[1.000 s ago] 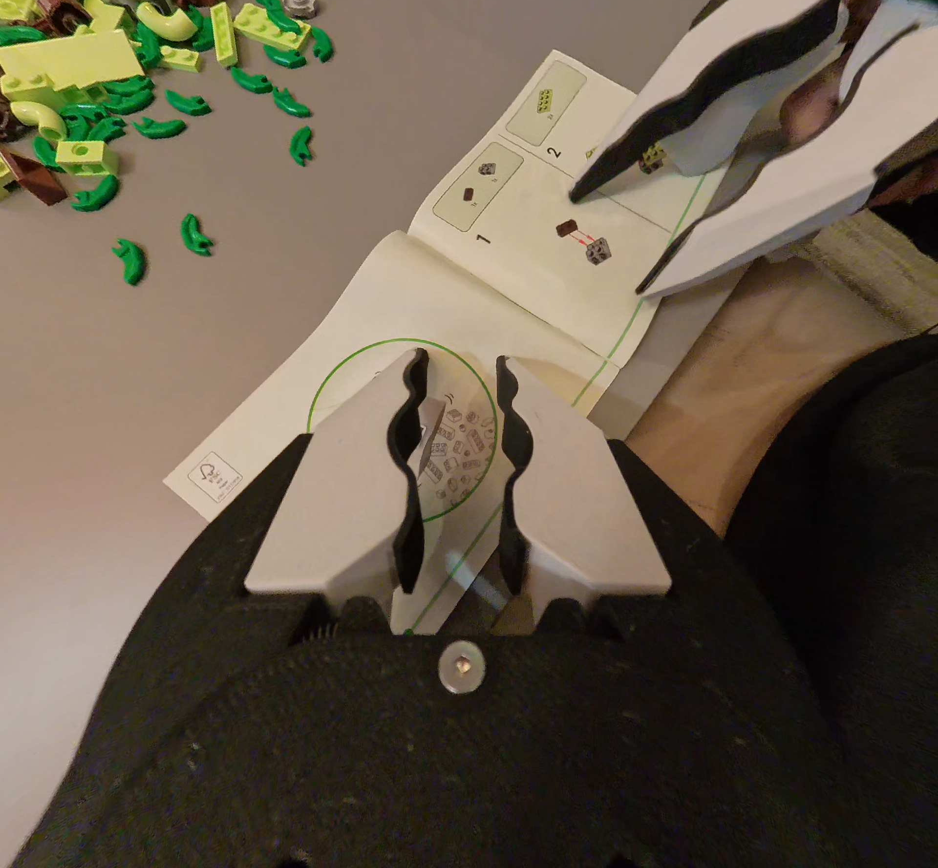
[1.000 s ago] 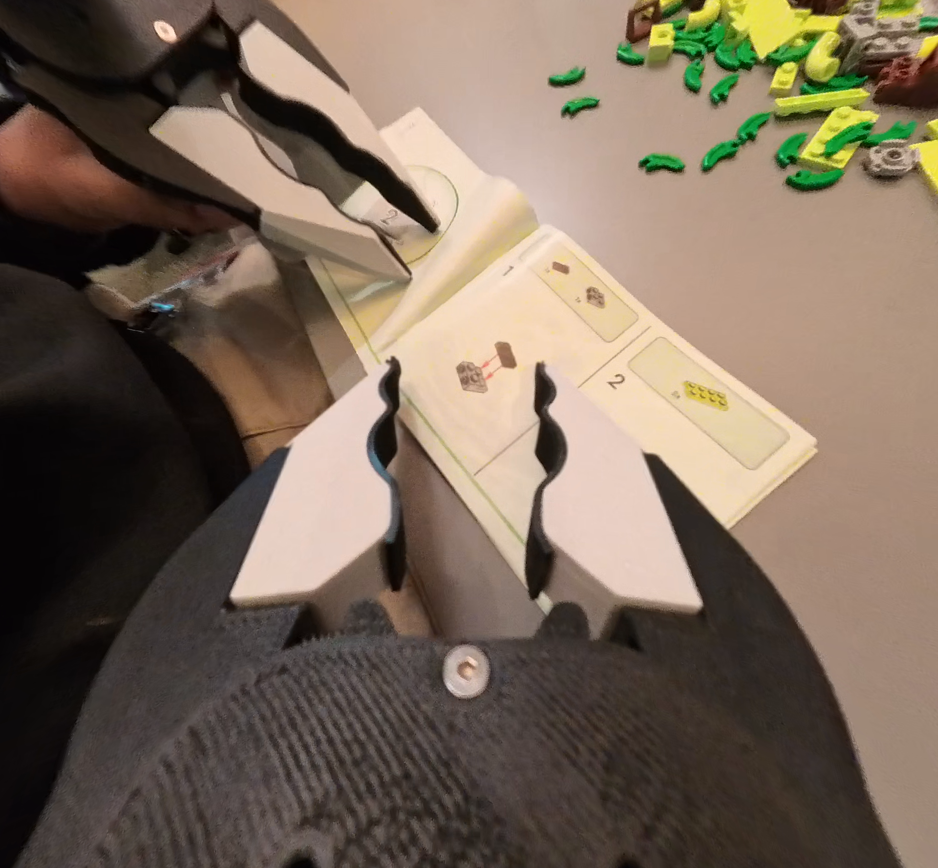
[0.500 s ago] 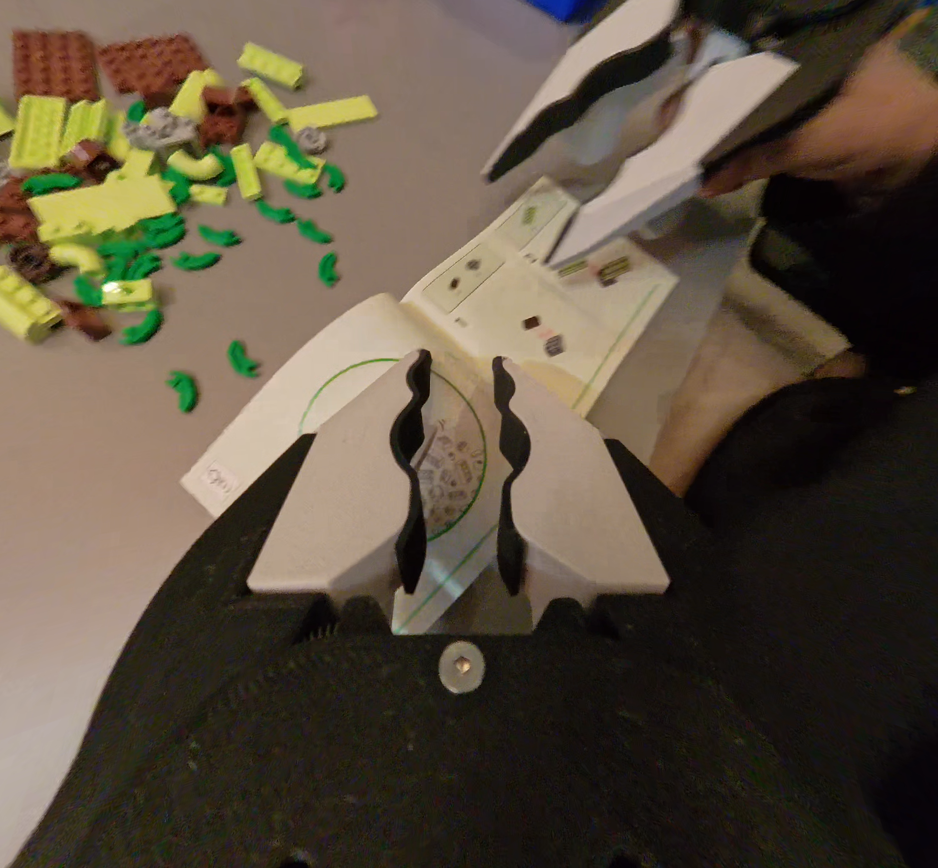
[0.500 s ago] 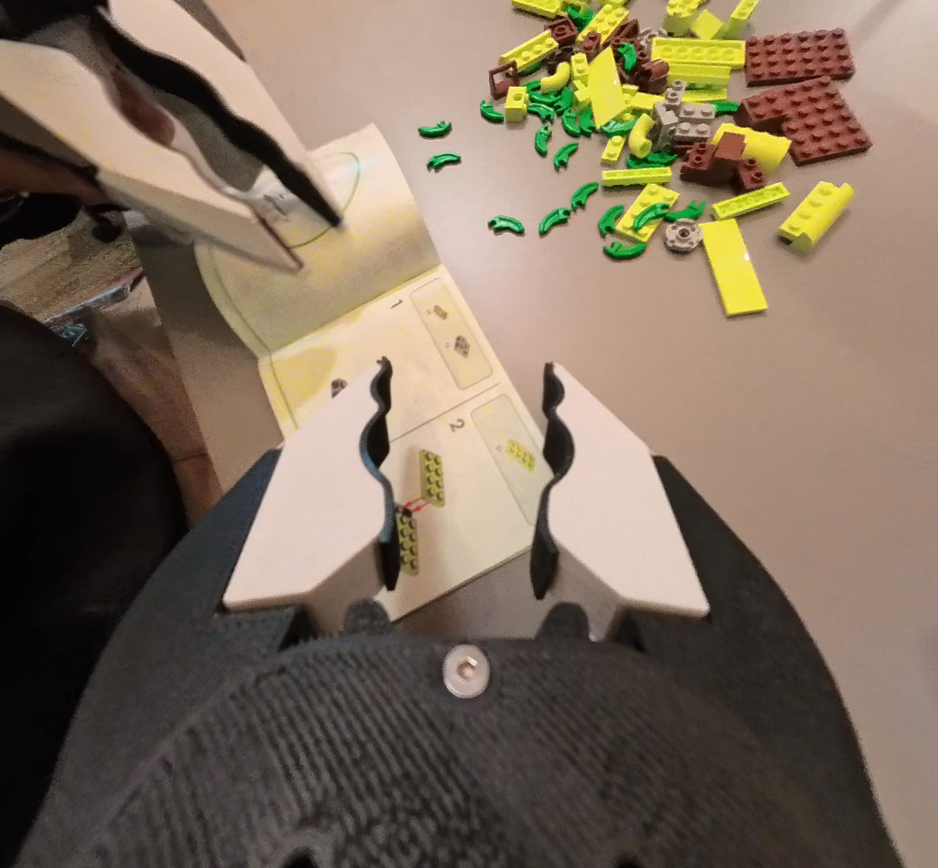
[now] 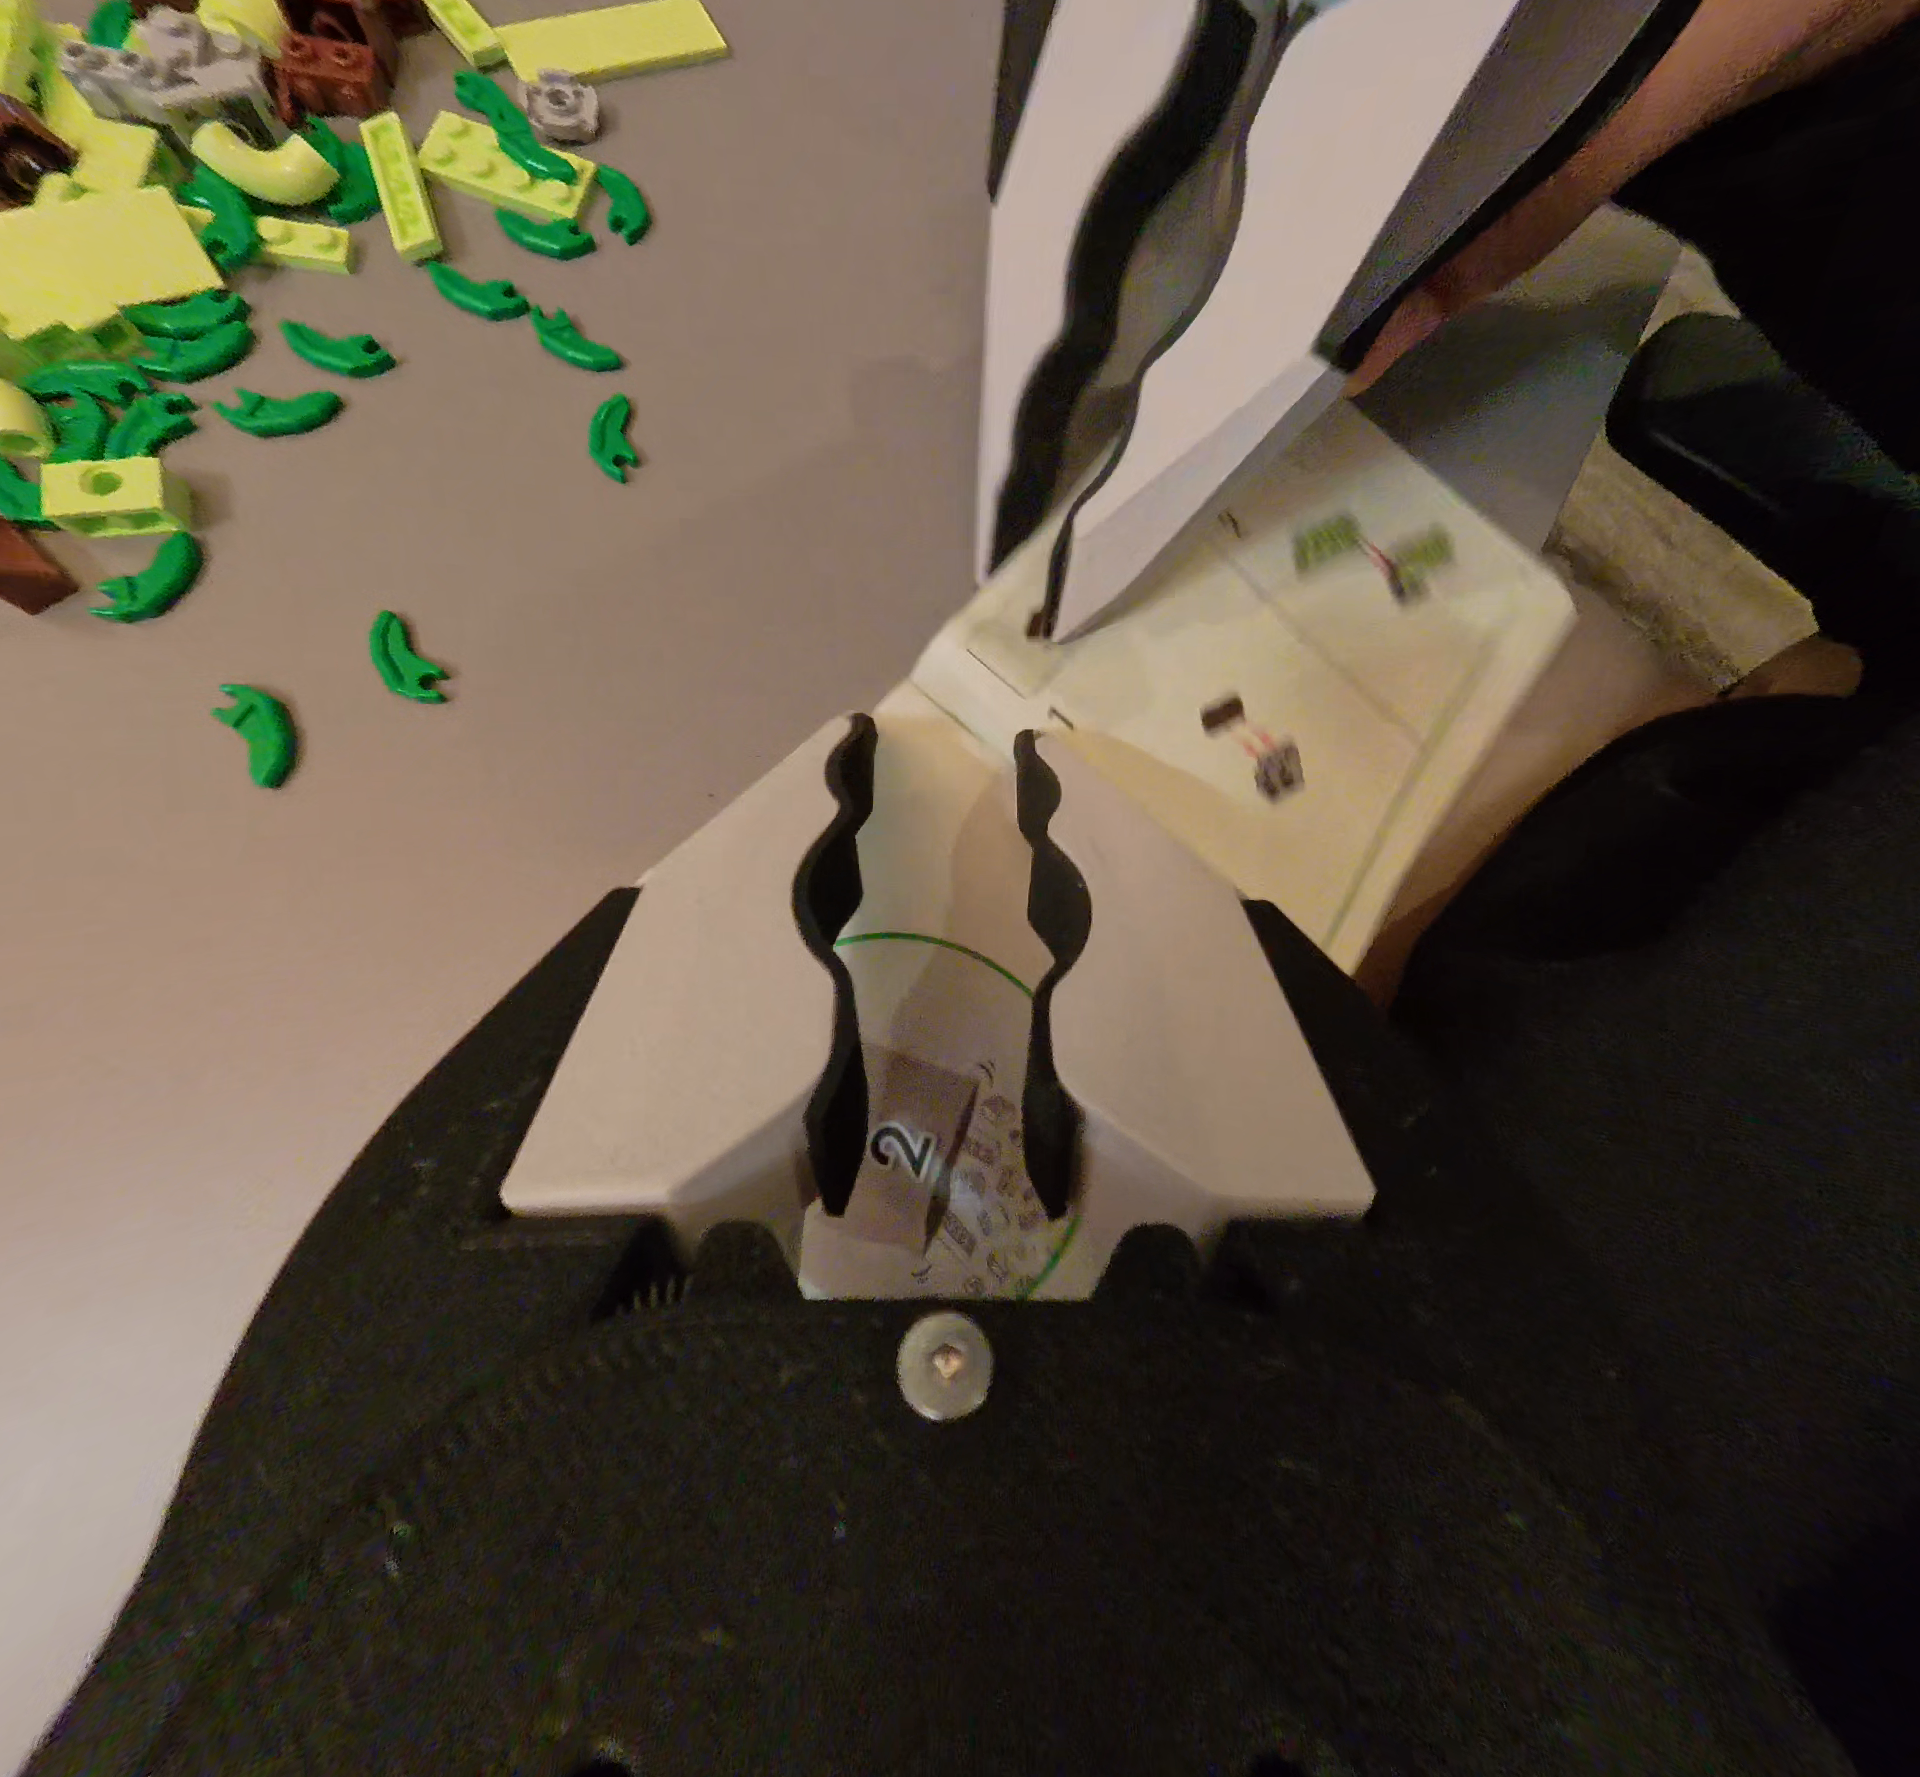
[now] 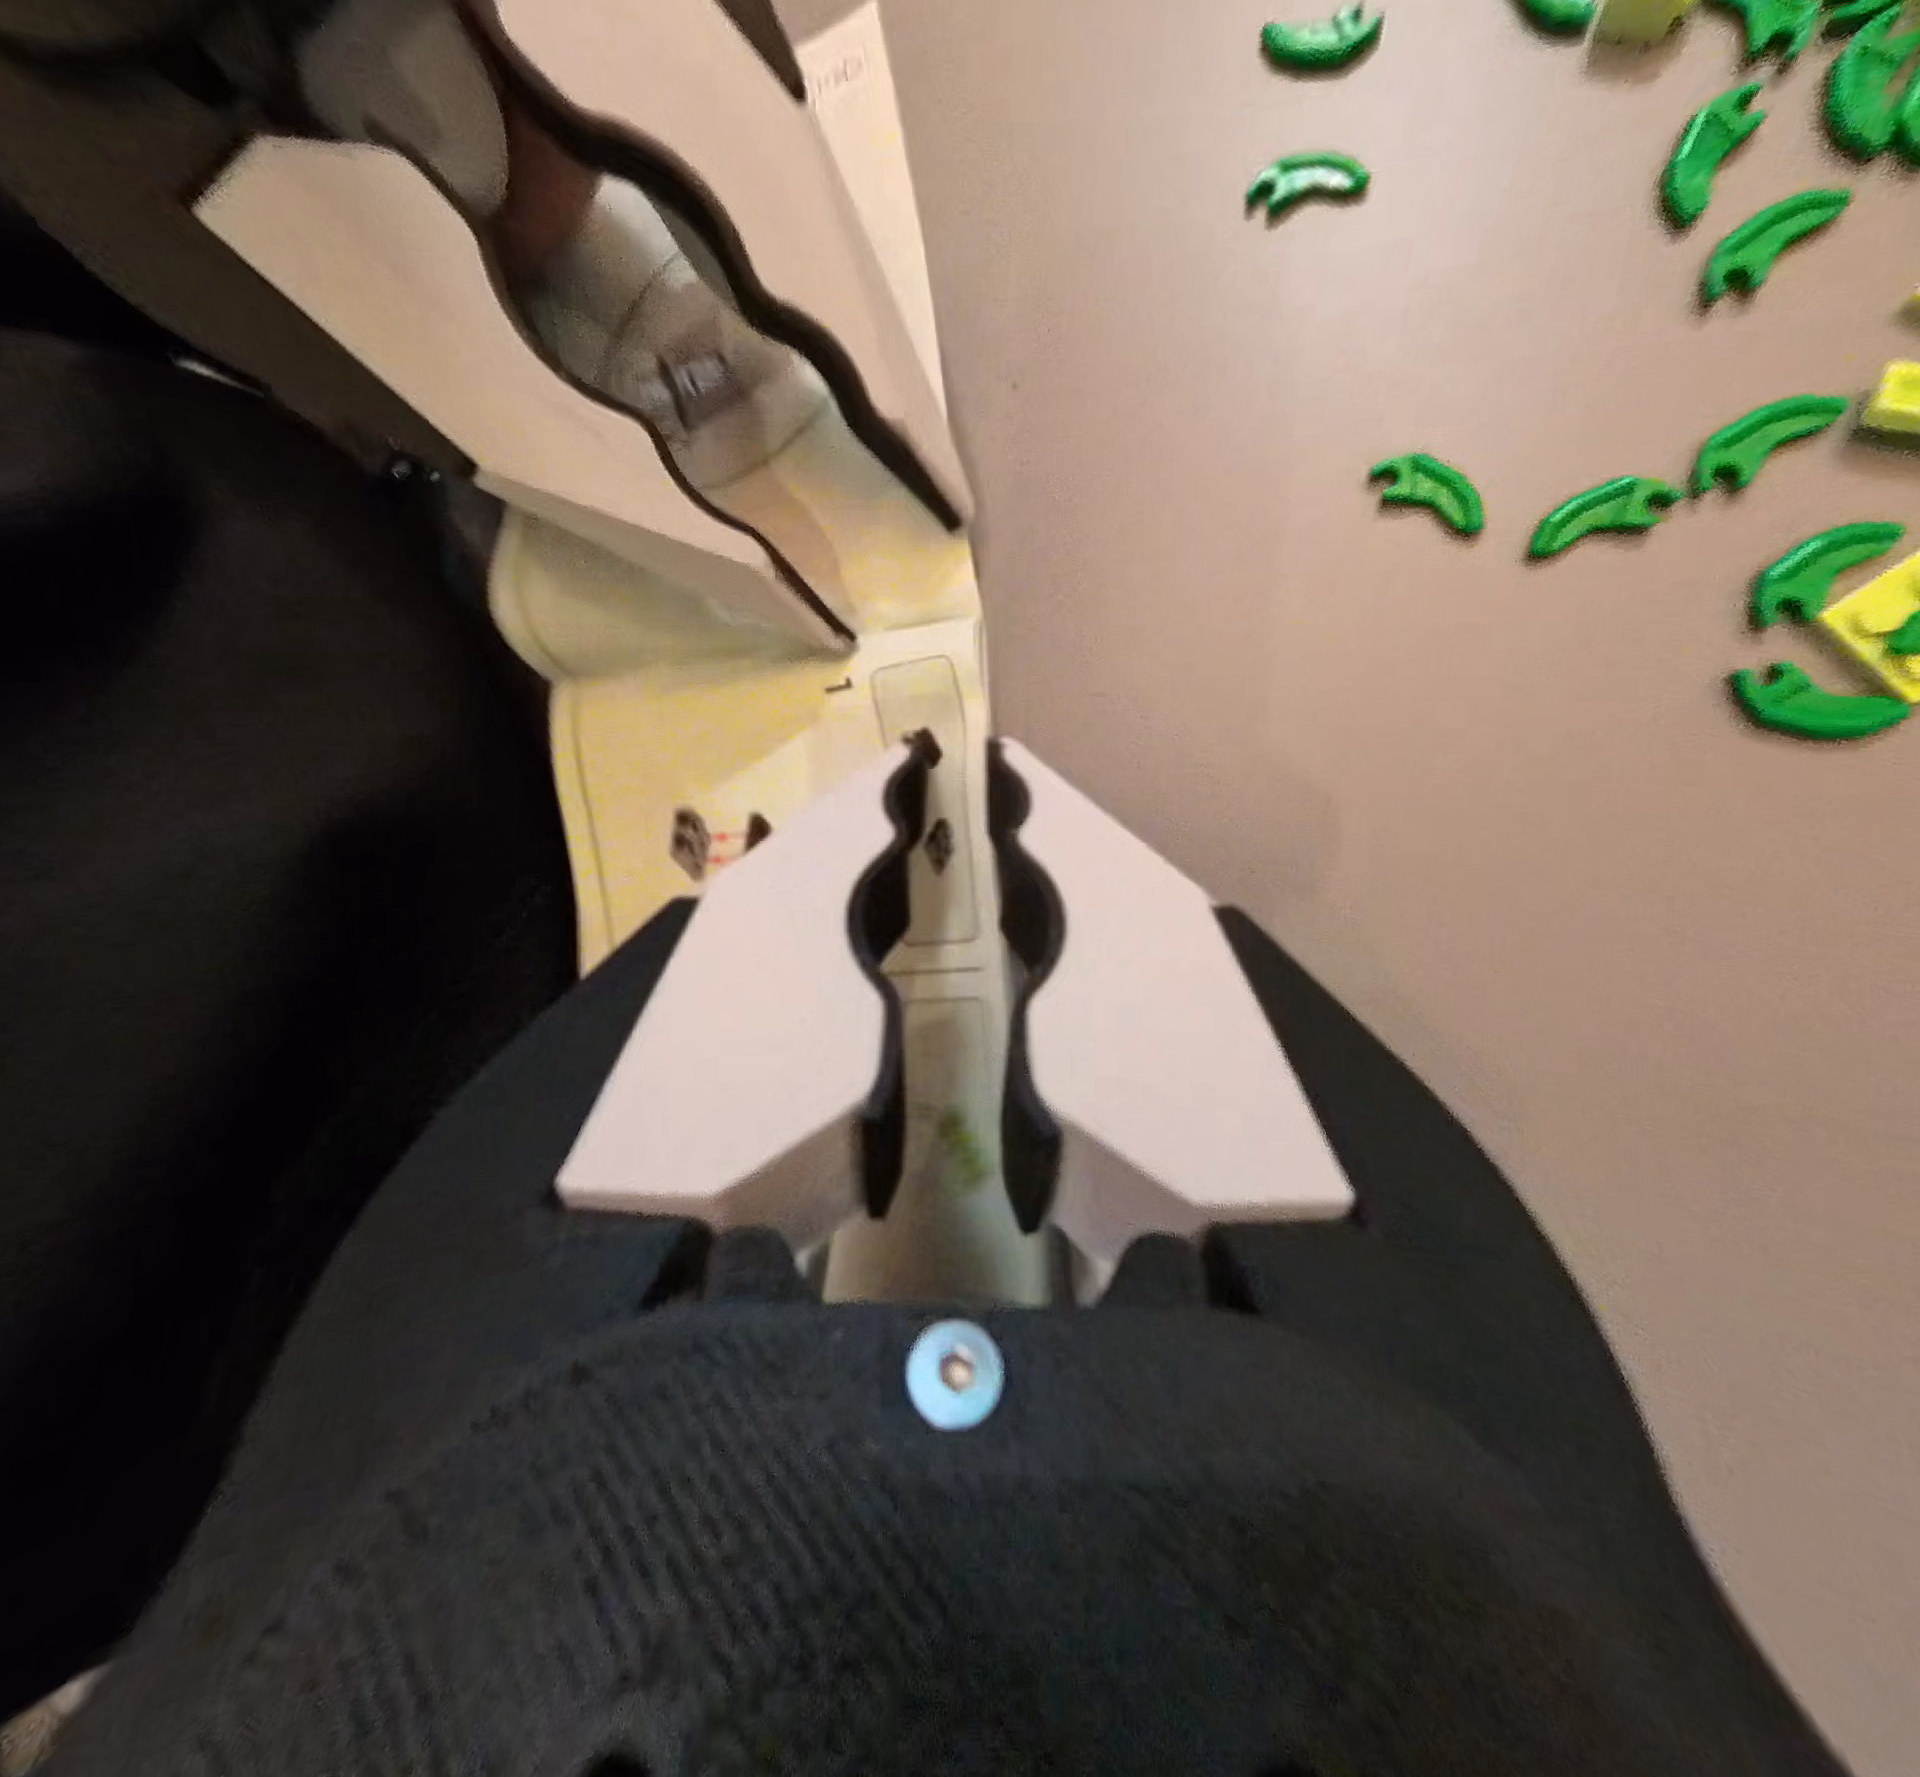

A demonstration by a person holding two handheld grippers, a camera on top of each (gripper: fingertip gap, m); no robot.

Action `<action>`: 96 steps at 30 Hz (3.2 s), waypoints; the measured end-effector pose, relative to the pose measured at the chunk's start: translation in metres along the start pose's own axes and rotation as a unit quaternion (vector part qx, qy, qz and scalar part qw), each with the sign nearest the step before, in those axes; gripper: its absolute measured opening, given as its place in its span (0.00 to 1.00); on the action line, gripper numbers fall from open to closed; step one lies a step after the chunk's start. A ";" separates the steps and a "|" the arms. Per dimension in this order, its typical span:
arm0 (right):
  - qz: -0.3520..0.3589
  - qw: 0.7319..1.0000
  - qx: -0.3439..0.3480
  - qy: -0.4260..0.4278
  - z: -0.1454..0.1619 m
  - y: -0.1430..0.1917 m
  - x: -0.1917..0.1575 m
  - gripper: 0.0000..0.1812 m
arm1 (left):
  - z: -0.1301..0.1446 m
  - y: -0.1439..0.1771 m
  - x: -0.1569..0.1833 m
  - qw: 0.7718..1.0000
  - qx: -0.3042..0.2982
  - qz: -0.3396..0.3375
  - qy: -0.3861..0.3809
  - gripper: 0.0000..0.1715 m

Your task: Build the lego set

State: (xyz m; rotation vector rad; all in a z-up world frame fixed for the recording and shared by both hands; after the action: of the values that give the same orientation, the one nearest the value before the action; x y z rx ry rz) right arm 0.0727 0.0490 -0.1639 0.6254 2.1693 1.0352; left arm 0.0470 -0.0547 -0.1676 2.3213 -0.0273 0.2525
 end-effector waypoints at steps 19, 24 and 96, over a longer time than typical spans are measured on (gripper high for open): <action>0.039 0.979 0.049 0.195 -0.016 0.013 -0.048 0.04 | 0.005 0.027 0.024 0.972 -0.112 0.206 0.000 0.08; -0.022 0.989 0.085 0.121 -0.026 0.024 -0.050 0.30 | -0.005 0.033 0.032 0.969 -0.081 0.231 0.013 0.03; 0.369 0.926 -0.053 0.056 -0.344 0.248 0.292 0.00 | -0.259 0.029 -0.315 0.887 0.403 -0.220 0.055 0.00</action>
State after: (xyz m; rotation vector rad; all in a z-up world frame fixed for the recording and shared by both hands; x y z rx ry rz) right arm -0.3390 0.2094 0.1002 1.4218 1.9717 1.5825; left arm -0.3097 0.0931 -0.0328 3.0298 0.7925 0.1768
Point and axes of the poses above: each gripper's, where its closed fingertips meet, y back along the fingers, z out of its underside, x = y × z across the jaws, the point moved 6 cm from there along y, back along the fingers, and after that the axes turned 5 degrees about -x, right-handed, at the moved point
